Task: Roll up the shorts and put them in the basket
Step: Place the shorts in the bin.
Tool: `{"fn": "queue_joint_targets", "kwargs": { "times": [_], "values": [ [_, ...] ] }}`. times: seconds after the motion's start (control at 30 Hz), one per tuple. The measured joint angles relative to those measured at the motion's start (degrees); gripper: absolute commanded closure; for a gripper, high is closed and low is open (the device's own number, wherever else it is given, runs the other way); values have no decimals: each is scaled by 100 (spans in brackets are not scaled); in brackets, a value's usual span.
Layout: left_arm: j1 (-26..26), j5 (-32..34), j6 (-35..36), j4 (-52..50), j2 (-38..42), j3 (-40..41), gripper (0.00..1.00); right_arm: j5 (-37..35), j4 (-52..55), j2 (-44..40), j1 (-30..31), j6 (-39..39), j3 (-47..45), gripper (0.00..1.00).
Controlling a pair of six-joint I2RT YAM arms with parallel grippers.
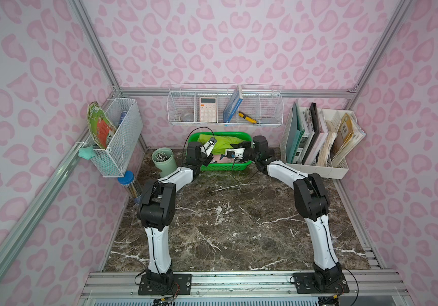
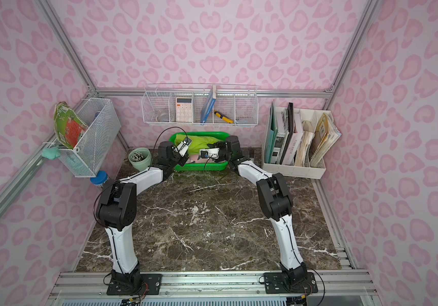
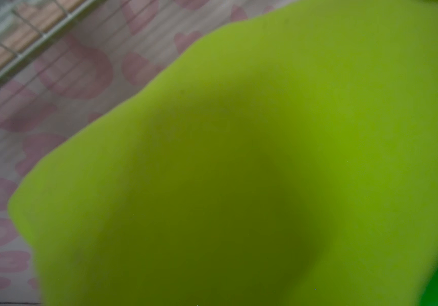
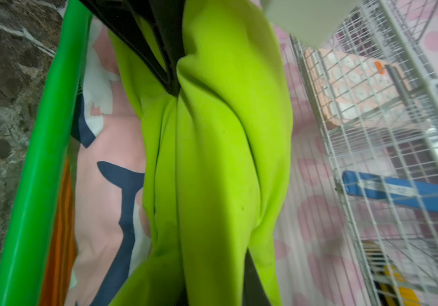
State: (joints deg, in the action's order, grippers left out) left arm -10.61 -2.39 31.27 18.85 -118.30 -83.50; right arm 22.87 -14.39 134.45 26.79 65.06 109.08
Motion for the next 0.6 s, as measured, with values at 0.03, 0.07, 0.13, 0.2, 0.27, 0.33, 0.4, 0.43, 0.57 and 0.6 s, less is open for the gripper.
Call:
{"fn": "queue_joint_targets", "kwargs": {
  "times": [0.03,0.07,0.13,0.2,0.27,0.33,0.4,0.43,0.57,0.6],
  "values": [
    [39,-35,-63,-57,-68,-79,100,57,232,170,-2,-83,310,100],
    [76,-74,-120,-140,-129,-155,100,111,439,330,-11,-164,605,100],
    [122,-164,-208,-326,-223,-299,100,234,826,570,-28,-361,1060,100],
    [153,-273,-273,-470,-302,-409,100,345,1040,669,-61,-551,1231,100],
    [170,-387,-330,-627,-385,-520,100,439,1200,743,-85,-669,1333,100],
    [195,-496,-385,-824,-481,-645,100,522,1397,844,-103,-763,1471,100],
    [227,-614,-407,-1032,-577,-785,100,573,1606,973,-109,-857,1672,100],
    [243,-664,-407,-1187,-636,-885,100,599,1731,1088,-116,-918,1864,100],
    [278,-835,-417,-1742,-844,-1279,82,632,1950,1276,-133,-1060,2063,100],
    [284,-870,-437,-1853,-876,-1349,76,634,1980,1296,-133,-1097,2085,100]
  ]
}}
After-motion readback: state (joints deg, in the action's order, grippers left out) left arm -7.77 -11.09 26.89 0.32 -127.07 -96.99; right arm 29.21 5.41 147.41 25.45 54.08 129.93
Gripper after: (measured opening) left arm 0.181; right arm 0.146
